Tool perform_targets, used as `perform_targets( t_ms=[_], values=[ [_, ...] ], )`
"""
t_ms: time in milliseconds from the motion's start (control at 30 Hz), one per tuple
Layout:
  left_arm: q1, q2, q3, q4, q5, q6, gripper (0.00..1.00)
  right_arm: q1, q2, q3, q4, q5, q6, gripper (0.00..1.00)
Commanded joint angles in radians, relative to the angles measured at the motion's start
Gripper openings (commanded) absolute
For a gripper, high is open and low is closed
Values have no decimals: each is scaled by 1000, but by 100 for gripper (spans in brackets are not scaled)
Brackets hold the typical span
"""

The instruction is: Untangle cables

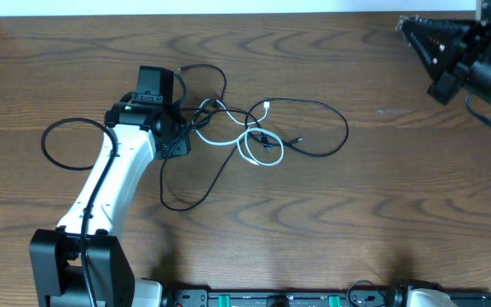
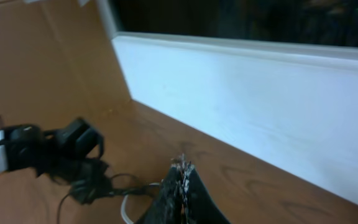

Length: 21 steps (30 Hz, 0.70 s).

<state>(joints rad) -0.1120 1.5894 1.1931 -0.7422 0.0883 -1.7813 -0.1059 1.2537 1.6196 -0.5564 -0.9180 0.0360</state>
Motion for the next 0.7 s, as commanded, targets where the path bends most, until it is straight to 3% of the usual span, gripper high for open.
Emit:
perform_targets(
  t_ms=[0, 100, 200, 267, 400, 500, 667],
  values=[
    [7, -17, 1, -8, -37, 24, 7, 6, 13, 2, -35, -31, 19, 1],
    [7, -17, 1, 25, -24, 127, 8, 27, 50, 2, -70, -31, 19, 2],
    [7, -17, 1, 164, 23, 478, 7, 48, 94, 2, -95, -32, 19, 10],
    [7, -17, 1, 316, 169, 768, 7, 61, 125, 2, -109, -31, 17, 16],
    [7, -17, 1, 567, 541, 1121, 9, 92, 178, 2, -122, -31, -11, 29],
    [7, -17, 1, 720, 741, 1250, 9, 126, 213, 2, -122, -30, -42, 38],
    [7, -17, 1, 805, 883, 1258, 8, 188, 264, 2, -123, -9, -79, 42]
  ],
)
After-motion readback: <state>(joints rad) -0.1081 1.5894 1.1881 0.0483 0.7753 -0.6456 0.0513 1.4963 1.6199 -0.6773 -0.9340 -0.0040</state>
